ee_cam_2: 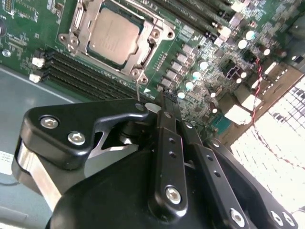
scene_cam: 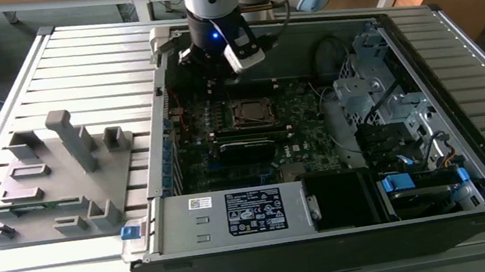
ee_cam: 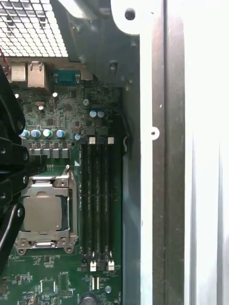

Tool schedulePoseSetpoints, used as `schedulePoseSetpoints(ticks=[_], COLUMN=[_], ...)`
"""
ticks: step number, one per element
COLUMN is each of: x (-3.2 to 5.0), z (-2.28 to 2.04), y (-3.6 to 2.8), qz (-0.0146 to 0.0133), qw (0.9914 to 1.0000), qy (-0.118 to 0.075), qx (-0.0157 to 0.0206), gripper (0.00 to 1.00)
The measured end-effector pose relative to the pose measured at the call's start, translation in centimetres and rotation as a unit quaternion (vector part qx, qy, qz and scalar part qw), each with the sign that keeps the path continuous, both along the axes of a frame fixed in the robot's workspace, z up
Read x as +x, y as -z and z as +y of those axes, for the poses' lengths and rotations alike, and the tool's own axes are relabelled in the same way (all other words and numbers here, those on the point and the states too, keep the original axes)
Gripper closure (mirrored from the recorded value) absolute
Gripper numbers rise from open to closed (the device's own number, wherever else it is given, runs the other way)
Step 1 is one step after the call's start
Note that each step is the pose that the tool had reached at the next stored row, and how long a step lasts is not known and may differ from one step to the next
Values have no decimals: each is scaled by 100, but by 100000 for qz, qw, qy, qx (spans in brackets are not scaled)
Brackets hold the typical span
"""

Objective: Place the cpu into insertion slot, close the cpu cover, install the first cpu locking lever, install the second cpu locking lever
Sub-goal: 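Install the first cpu locking lever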

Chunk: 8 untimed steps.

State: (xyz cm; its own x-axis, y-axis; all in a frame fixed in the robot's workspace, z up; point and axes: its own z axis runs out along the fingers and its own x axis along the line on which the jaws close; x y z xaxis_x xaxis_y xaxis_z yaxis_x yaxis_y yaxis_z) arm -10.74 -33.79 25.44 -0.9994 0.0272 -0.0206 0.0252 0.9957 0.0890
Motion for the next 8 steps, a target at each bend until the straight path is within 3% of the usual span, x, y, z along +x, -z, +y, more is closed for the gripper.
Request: schedulePoseSetpoints(ticks=[2, 4, 6, 8], x=[-19, -31, -40, -46], z=[-3, -4, -4, -4], y=[3, 3, 3, 3], qz=[-7, -2, -6, -6], qw=[99999, 99986, 99968, 99926], qy=[5, -2, -1, 1], qx=[495, 1681, 2519, 3844], gripper=[89, 89, 89, 89])
